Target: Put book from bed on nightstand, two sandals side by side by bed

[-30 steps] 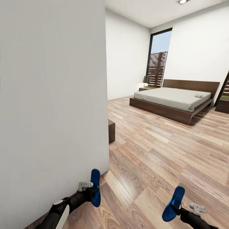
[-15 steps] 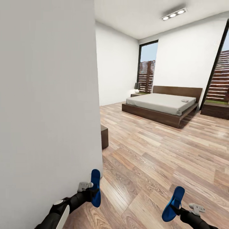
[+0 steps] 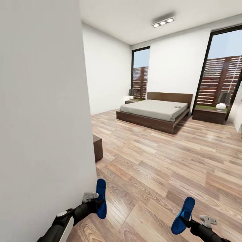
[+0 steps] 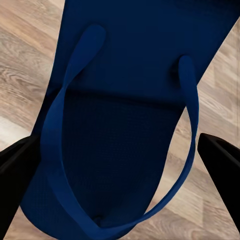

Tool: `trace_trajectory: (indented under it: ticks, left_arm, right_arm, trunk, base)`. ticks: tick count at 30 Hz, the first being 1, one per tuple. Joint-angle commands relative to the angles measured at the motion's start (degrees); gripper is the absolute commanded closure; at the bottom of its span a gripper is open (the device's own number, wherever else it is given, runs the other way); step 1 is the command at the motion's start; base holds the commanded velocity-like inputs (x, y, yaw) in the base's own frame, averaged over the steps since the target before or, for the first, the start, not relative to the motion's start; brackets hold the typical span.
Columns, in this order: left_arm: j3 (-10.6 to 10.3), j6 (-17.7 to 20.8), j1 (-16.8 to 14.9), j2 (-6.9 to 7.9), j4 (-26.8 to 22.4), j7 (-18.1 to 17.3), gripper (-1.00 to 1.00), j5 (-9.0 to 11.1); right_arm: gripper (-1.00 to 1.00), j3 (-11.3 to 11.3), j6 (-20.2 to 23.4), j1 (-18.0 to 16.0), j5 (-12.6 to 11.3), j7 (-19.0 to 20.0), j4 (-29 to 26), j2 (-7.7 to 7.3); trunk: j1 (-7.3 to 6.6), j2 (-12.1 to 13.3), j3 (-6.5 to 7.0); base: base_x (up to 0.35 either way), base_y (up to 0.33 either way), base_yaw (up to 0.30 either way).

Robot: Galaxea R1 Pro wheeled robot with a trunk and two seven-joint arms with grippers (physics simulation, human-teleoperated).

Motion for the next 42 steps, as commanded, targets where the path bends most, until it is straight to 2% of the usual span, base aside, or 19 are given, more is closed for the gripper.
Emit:
trace_trajectory:
  ticks: [1, 23, 42]
  left_arm:
    - [0.25, 0.55, -0.02, -0.06, -0.02, -0.31, 1.0, 0.48]
    - [0.26, 0.54, -0.02, -0.07, -0.02, -0.31, 1.0, 0.47]
    - [0.17, 0.54, -0.01, -0.07, 0.03, -0.31, 1.0, 0.45]
  right_arm:
    - [1.0, 0.25, 0.14, -0.05, -0.6, 0.07, 0.0, -0.07]
    - [1.0, 0.24, 0.14, -0.05, -0.6, 0.07, 0.0, -0.07]
    - [1.0, 0.31, 0.14, -0.05, -0.59, 0.07, -0.01, -0.07]
  trunk:
    - [-0.01, -0.03, -0.06]
    - [-0.01, -0.03, -0.06]
    - [-0.01, -0.03, 0.01]
  base:
    - [0.0, 0.0, -0.084]
    - [0.099, 0.0, -0.022]
    - [0.0, 0.0, -0.273]
